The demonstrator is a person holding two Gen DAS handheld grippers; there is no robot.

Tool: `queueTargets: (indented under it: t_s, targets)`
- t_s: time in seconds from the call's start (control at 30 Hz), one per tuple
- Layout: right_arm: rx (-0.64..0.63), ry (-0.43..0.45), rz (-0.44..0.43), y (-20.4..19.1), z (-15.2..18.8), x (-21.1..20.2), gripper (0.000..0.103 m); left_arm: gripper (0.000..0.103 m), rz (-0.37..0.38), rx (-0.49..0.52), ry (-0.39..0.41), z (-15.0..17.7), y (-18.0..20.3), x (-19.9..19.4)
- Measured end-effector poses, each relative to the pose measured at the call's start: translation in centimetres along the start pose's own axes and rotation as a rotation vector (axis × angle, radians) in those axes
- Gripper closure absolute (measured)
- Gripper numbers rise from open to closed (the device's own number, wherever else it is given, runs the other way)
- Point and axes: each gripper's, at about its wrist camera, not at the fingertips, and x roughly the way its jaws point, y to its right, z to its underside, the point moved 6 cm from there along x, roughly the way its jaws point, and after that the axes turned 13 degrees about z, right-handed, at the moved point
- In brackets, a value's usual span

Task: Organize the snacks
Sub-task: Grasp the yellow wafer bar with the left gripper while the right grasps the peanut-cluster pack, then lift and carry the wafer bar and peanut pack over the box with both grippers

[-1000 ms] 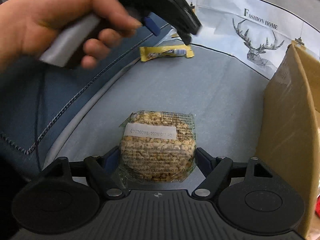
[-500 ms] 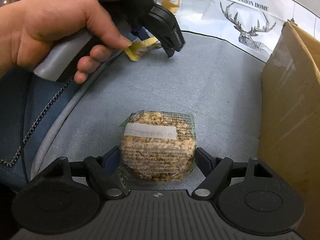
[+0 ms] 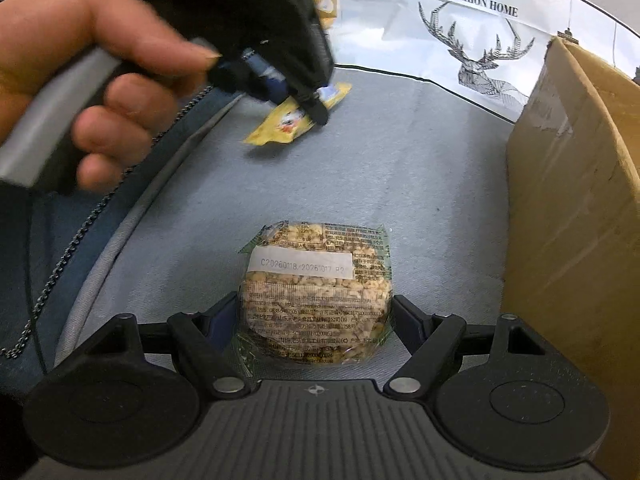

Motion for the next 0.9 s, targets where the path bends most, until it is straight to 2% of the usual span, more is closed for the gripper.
queueTargets:
  t_s: [0.1,0.37,0.5,0.67,0.9]
  targets:
    - [0.001,-0.011,0.009,0.0,0.1,0.2,0.021,0.079,-0.015,0.030,-0.008,0.1,0.4,0.3]
    - [-0.007,-0.014,0.018,-0.3,0.0,0.3,0.018,0.078,-0.071,0.100,-0.032,0.3,1.0,0.7]
    - [-0.007,0.005,0.027,-0.3,-0.2,0.2,0.022,0.087,-0.113,0.124,-0.029,0.4,1.3,0.8]
    - [-0.016,0.047,0.038,-0.3,-0.6,-0.2,0.023,0.089,-0.073,0.110,0.016,0.9,2.2,0.5]
    - [-0.026,0.162,0.062,0.0,-1.4,-2.8,0.023,0.089,-0.093,0.090,0.164,4.0,4.7,-4.8]
